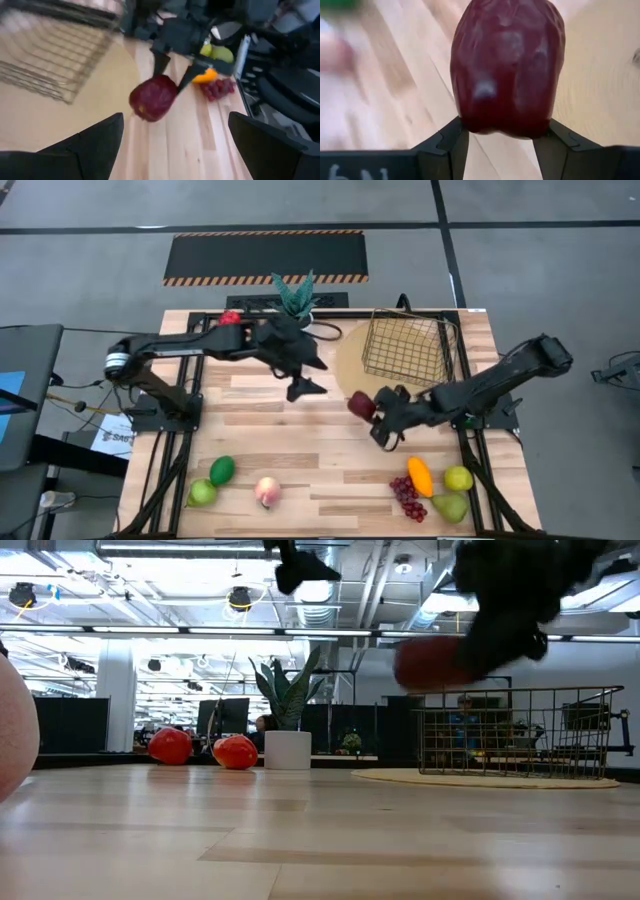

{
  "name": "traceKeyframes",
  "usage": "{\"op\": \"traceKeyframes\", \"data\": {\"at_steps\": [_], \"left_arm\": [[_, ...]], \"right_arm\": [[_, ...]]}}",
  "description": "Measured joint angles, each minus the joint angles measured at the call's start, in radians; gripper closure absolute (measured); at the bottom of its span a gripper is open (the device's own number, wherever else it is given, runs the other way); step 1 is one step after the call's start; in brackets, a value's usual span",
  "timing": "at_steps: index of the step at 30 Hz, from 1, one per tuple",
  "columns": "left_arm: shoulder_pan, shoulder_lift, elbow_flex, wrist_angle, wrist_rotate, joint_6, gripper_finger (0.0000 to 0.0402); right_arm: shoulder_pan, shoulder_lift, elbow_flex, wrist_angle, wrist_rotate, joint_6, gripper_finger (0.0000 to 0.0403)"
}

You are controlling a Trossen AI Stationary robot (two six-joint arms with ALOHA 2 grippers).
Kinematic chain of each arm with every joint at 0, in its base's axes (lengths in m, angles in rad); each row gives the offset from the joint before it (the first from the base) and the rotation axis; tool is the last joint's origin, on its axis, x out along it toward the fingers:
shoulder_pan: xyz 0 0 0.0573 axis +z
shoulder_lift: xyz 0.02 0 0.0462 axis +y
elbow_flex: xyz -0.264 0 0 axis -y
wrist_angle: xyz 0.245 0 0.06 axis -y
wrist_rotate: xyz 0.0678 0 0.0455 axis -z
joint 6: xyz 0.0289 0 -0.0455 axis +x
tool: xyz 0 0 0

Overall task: Build produce basket
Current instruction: Put the dark red apple into the wire basket

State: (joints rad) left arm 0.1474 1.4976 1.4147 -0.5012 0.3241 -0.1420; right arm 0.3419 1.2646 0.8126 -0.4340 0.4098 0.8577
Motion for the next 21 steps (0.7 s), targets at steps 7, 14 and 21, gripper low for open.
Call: {"op": "traceKeyframes", "data": {"at_steps": [7,14,21], "left_arm": [[0.000,-0.149,0.000,-0.018,-0.145,-0.034,0.0054],[0.000,-0.263,0.000,-0.071,-0.281,-0.037,0.0054],[0.000,-0.312,0.000,-0.171,-0.356,-0.038,0.0054]], "right_arm": [[-0.101,-0.182,0.062,-0.005,0.178,-0.019,0.0208],[-0.329,-0.268,0.123,-0.137,0.247,-0.088,0.0208],[-0.588,-0.249,0.150,-0.492,0.032,-0.156,0.0208]]}}
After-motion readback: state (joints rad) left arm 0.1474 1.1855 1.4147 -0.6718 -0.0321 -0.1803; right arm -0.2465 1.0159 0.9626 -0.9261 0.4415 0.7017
